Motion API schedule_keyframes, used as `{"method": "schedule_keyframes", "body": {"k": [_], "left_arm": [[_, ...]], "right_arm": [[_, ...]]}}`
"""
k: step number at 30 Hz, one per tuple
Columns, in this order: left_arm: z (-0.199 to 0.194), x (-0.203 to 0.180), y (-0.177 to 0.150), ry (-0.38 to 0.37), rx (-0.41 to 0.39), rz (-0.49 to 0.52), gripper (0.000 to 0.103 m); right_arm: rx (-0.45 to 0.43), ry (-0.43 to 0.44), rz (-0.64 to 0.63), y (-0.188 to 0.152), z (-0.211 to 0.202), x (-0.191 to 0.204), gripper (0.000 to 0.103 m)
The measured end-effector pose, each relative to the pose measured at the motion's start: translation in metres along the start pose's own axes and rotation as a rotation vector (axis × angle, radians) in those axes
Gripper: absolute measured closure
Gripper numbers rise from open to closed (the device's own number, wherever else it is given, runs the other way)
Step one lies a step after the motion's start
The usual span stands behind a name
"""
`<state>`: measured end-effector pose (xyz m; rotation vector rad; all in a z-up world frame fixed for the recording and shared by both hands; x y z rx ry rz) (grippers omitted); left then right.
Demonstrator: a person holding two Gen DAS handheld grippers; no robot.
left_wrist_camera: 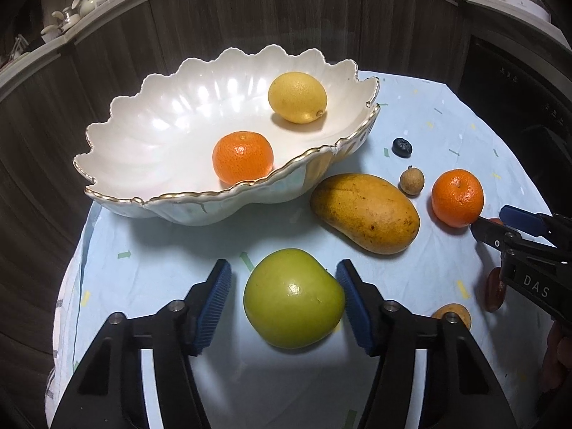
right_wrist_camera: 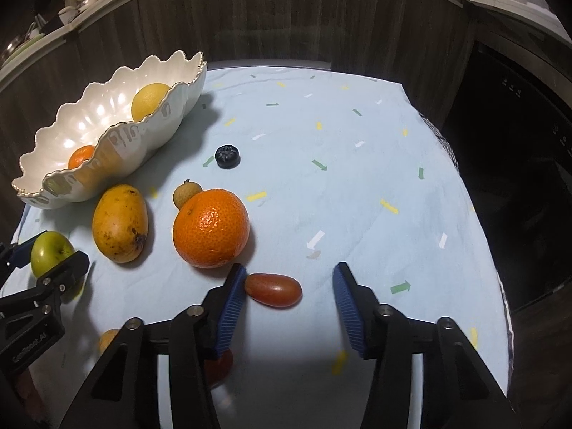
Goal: Organize fruits
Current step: 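Grasp the green apple with the left tool while the right tool grasps a red date, then carry the apple and red date over the bowl and release both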
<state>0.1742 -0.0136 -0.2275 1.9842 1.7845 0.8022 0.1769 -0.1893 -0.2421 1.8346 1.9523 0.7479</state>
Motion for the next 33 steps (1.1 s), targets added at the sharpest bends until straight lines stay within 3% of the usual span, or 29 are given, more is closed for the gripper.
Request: {"method": "schedule_keyframes", "body": {"k": [4,16,33], "left_arm": [[-0.003,-0.002,0.001,-0.012,-0.007,0.008,0.054],[-0.008,0.000,0.002,-0.014,-0.012,0.009,0.054],[-0.051,0.009,0.016,-0.005,-0.099,-0.004,0.054]], "right_arm": [[-0.003,0.010,-0.016,0.000,0.000,0.004,0.072],[-0.011,0.025,-0.021,-0.002,-0.005,0.005,0.074],[-0.092,0.034,-0.043,0.011,-0.048,0.015,0.074]]}}
Point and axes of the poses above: each gripper's, at about its wrist camera, not at the fingertips, and z roughly the way its jaws point, x to its left, y to its top, the point moved 6 cm from there along z, roughly the way its jaws point, and after that the axes turned 9 degrees about y, right-handed, at the moved point
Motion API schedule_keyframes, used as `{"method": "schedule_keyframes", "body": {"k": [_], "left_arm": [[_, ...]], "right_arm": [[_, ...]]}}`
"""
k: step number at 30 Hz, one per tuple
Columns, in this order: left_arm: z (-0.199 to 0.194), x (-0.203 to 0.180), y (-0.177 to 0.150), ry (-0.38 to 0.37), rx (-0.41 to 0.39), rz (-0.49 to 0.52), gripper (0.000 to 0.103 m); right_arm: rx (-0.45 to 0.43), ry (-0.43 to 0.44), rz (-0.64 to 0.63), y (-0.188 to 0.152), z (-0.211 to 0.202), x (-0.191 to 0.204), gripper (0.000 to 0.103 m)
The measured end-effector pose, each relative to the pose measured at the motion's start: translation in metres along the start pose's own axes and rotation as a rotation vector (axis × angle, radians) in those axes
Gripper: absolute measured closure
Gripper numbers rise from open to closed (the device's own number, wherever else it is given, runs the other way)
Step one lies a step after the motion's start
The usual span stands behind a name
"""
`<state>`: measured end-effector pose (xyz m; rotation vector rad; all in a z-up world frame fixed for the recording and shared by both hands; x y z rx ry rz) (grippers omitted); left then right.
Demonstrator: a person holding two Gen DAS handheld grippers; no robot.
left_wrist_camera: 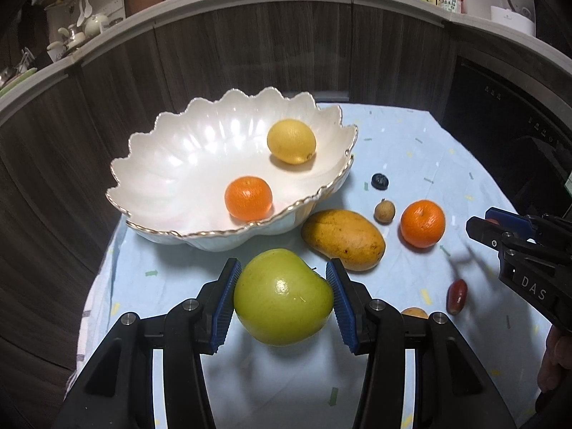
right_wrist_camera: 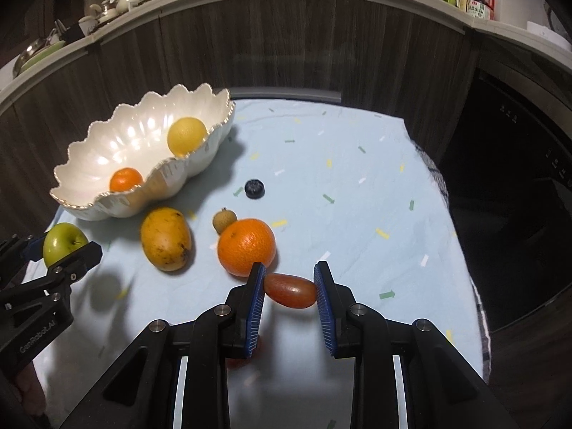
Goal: Organize fruits
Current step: 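Carry the apple and red date over the bowl and release both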
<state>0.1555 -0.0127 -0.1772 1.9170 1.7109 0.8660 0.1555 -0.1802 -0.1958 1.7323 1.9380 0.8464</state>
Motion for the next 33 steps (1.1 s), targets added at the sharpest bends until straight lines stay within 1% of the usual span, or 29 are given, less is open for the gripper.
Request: {"method": "schedule_keyframes", "body": {"k": [8,18,33], "left_arm": [[-0.019,0.009,0.013,0.005,-0.039,-0.021,0.054],[-0.033,0.024,0.029,0.020,-0.070,-0.050,0.054],[-0.029,0.061,0.059,0.065,-0.090,-0.080,0.054]], "right_arm": [[-0.040,0.009,-0.014,0.015,-0.018,0.009,0.074],[-0.085,0.038,-0.027,0.038,-0.032,0.026,0.074],[-0.141,0.097,-0.084,0.082,-0.034,0.061,0.074]]}}
Point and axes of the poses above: each gripper's, at about its wrist camera, not at the fingertips, and z roughly the way its jaws point, x to its left, y to its top, the point moved 6 cm from there along z, roughly the way its jaws point, and after that the axes turned 9 degrees about y, right-handed, at the moved point
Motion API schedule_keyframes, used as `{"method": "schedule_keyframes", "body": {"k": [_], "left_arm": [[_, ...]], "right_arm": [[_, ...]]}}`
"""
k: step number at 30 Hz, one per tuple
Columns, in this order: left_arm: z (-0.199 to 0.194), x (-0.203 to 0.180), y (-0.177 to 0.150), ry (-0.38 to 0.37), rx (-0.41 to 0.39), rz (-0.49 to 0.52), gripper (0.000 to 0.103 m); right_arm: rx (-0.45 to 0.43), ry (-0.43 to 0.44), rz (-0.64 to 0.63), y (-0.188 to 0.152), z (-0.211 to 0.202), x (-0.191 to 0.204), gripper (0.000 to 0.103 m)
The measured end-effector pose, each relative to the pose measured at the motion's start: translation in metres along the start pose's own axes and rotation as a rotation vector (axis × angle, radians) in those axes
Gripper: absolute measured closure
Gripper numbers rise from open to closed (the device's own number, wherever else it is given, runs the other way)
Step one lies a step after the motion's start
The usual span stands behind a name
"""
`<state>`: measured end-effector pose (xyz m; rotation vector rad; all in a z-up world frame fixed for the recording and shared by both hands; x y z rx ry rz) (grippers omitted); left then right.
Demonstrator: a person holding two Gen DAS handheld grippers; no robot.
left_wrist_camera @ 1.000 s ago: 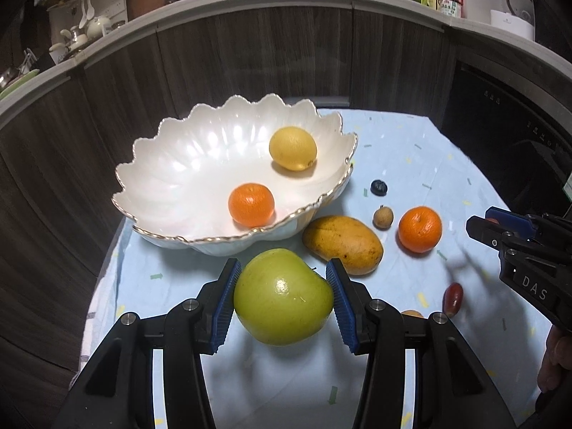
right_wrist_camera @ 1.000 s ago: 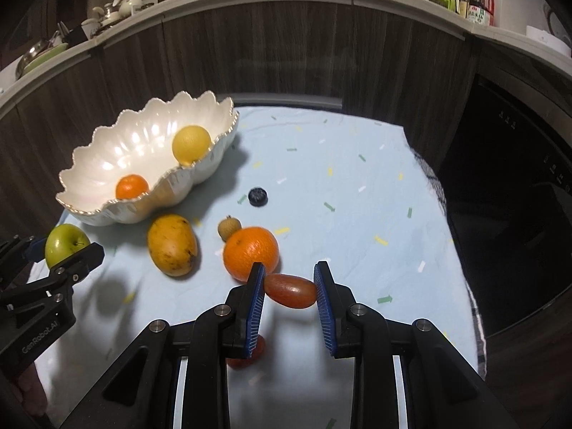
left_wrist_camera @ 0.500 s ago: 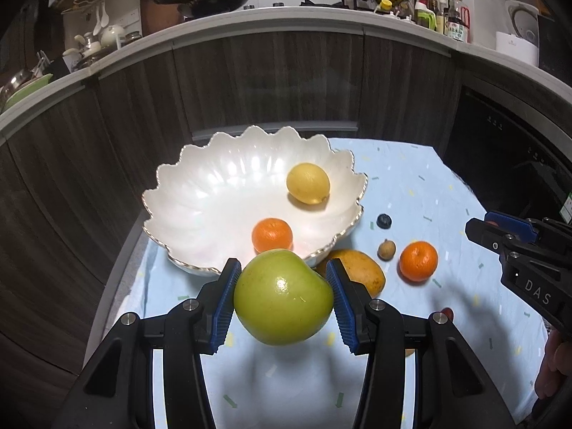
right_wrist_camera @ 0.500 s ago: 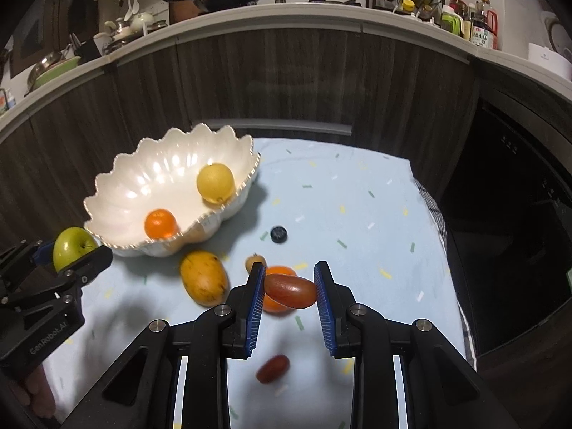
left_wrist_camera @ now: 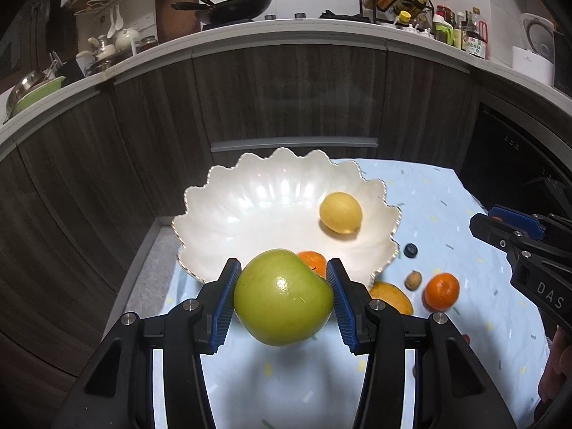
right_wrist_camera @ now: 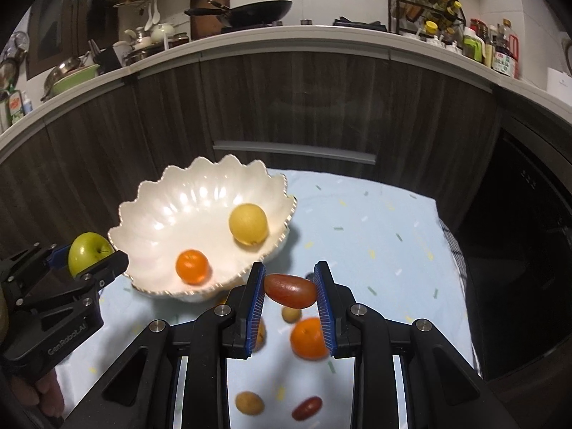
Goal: Organize fruits
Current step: 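Carry the apple and red date over the bowl and release both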
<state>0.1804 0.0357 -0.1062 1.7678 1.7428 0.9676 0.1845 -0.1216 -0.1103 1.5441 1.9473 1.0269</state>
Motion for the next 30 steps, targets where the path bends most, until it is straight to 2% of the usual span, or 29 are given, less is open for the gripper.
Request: {"method": "schedule_keyframes", "body": {"k": [13,30], "left_arm": [[0.021,0.022,0.019,0.011,0.004,-0.013,0.054],[0.062,0.046,0.025,0.020,0.043,-0.021,0.054]], "right_arm": [[-0.011,0.032,-0.044,0.026,0.021,0.019,0.074],[0.051,0.060,-0.070,0.032,0.067,0.038,0.074]]}}
Point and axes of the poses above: each gripper's, at about its wrist camera, not at the fingertips, and z roughly the way its jaws point, x to its left, y to its top, the point moved 6 cm from there along z, roughly the way its jaws point, and after that the axes turned 9 degrees about y, right-handed, at the moved point
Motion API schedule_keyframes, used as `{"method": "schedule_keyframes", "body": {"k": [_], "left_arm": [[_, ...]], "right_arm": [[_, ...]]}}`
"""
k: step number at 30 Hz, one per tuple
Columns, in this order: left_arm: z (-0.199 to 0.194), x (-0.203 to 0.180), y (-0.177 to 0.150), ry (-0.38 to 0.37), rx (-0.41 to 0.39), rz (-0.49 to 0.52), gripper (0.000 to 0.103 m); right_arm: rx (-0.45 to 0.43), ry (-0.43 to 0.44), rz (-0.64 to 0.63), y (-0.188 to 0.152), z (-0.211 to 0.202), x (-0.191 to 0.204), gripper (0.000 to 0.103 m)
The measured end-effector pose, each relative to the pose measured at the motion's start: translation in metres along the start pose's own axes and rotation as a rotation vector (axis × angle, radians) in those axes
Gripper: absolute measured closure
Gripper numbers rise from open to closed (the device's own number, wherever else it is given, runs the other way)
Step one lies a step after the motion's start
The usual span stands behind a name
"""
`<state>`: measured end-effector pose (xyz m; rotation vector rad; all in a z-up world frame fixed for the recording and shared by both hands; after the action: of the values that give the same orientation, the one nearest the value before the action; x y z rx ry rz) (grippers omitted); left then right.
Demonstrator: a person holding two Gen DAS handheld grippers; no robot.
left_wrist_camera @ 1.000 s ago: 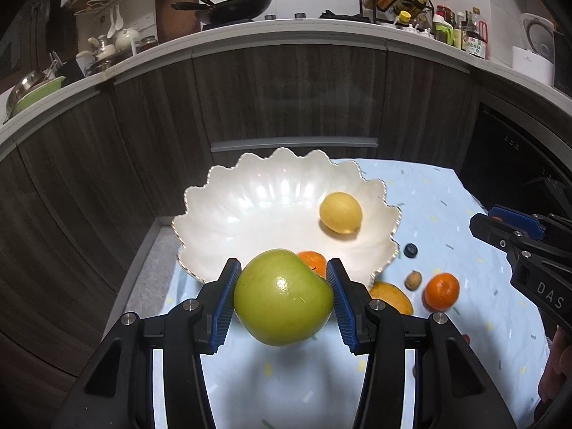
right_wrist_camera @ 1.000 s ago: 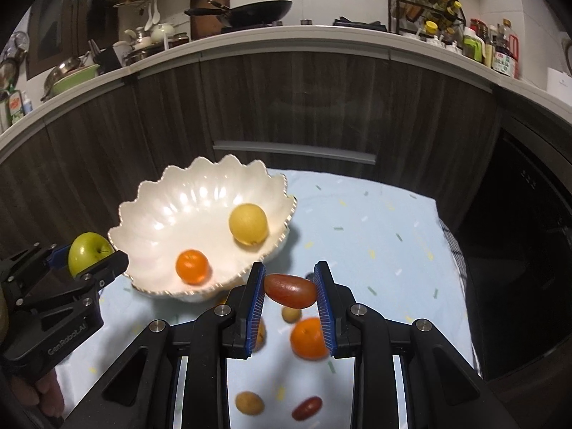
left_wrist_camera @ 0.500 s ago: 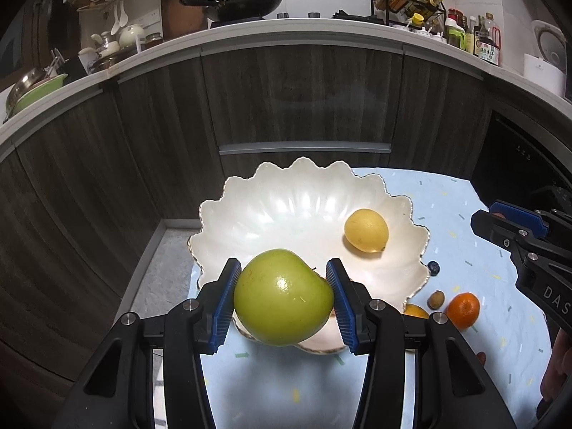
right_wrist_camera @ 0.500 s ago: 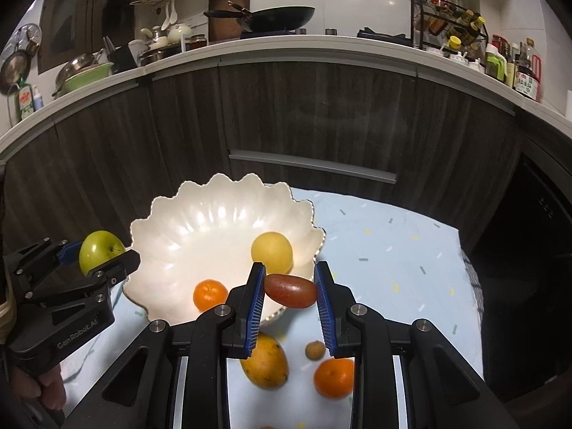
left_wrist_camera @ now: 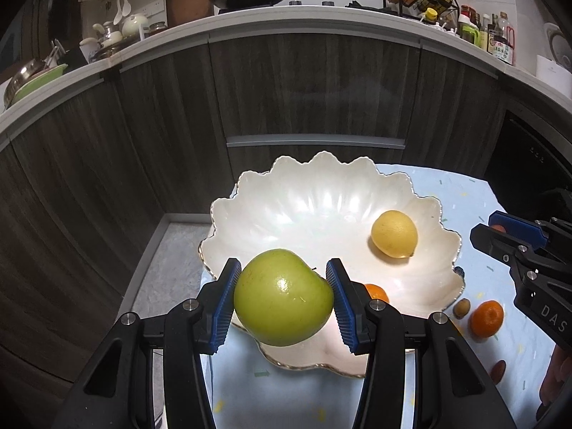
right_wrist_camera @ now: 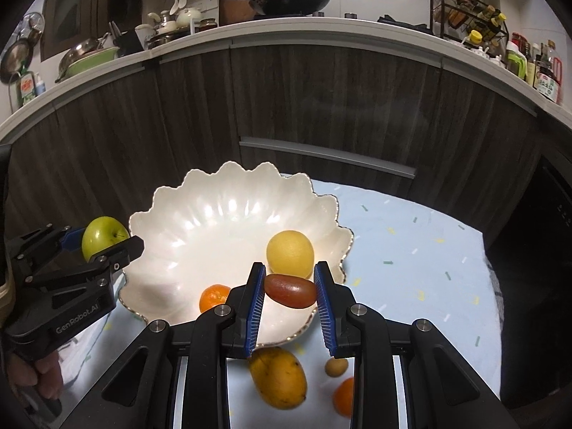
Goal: Organize fruits
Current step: 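Carry the apple and red date over the bowl and release both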
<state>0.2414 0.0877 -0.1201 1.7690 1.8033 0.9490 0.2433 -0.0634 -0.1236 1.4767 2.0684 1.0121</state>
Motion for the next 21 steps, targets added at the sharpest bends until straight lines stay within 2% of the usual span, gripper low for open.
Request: {"method": "schedule_keyframes", "body": {"k": [21], "left_arm": [[0.029,-0.001,-0.010,-0.041,0.085,-0.012,0.054]], "right_arm": [[0.093,0.047,0.022,-0.010,0.038,0.003,0.072]]}}
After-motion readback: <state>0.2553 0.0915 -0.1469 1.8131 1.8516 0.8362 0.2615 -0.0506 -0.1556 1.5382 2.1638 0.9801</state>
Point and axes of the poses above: each gripper's, at about its wrist camera, not at the fingertips, and z roughly the way its jaws point, x to its left, y to its top, the point moved 6 cm from there along z, roughly the way its jaws point, and after that the axes turned 9 degrees about y, right-handed, at the moved point
